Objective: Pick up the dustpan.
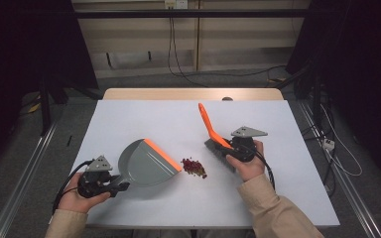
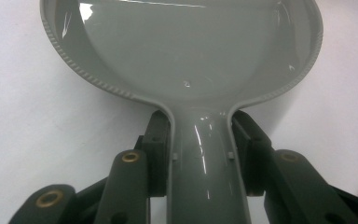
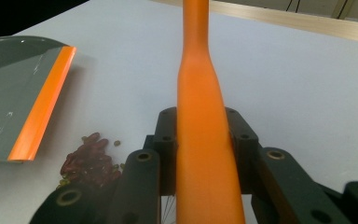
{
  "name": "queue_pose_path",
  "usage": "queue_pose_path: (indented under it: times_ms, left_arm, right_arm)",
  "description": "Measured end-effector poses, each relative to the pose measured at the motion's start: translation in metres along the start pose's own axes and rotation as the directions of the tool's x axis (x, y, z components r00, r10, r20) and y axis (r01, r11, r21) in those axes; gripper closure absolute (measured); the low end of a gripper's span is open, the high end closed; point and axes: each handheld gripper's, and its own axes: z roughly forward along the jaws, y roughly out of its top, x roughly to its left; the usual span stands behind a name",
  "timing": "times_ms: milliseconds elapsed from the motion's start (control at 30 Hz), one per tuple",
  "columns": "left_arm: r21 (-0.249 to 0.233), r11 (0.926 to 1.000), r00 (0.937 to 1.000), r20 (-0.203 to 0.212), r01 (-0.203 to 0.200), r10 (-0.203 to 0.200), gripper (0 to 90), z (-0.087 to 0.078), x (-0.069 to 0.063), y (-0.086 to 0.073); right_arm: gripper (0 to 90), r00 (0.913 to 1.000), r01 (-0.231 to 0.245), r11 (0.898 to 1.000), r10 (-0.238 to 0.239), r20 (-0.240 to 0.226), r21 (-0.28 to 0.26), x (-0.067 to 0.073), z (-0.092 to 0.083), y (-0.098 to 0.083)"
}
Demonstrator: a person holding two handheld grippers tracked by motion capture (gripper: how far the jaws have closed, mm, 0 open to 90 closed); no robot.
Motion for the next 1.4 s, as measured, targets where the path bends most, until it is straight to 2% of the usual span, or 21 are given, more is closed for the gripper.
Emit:
queue_pose_path:
  times_ms: [100,367,400,467,700,1000,1133,1400]
  left_arm:
    - [0.019,0.9994,0.9994,0.015,-0.03,0.03,63.0,0.003,-0.005,0.0]
    - [0.041,0.9965,0.9962,0.05,-0.073,0.071,63.0,0.009,-0.012,0.001]
    - [0.029,0.9977,0.9967,0.055,-0.062,0.06,63.0,0.011,-0.013,0.0]
    - [0.043,0.9953,0.9947,0.059,-0.087,0.084,63.0,0.013,-0.014,0.001]
    - [0.039,0.9946,0.9915,0.092,-0.096,0.092,62.9,0.02,-0.017,0.0]
    - [0.043,0.9936,0.9911,0.087,-0.105,0.101,62.8,0.022,-0.018,0.0]
    - [0.049,0.9919,0.9871,0.116,-0.117,0.111,62.8,0.022,-0.019,0.0]
    - [0.044,0.9905,0.9835,0.133,-0.13,0.123,62.7,0.023,-0.023,0.001]
  right_arm:
    - [71.0,1.0,-0.004,1.0,0.004,0.002,0.002,0.0,0.001,0.0]
    - [71.0,1.0,-0.001,1.0,0.001,0.001,0.008,0.002,0.004,-0.001]
    - [71.0,1.0,-0.004,1.0,0.004,0.002,0.009,0.002,0.004,-0.001]
    - [71.0,1.0,-0.004,1.0,0.004,0.0,0.01,0.002,0.004,-0.001]
    - [71.0,1.0,0.0,1.0,0.0,-0.001,0.015,0.003,0.006,-0.002]
    - [71.0,1.0,0.002,1.0,-0.002,-0.001,0.017,0.003,0.006,-0.002]
    - [71.0,1.0,0.003,1.0,-0.003,0.002,0.016,0.003,0.006,-0.002]
    - [71.0,0.9999,0.009,1.0,-0.009,0.01,0.013,0.005,0.007,-0.002]
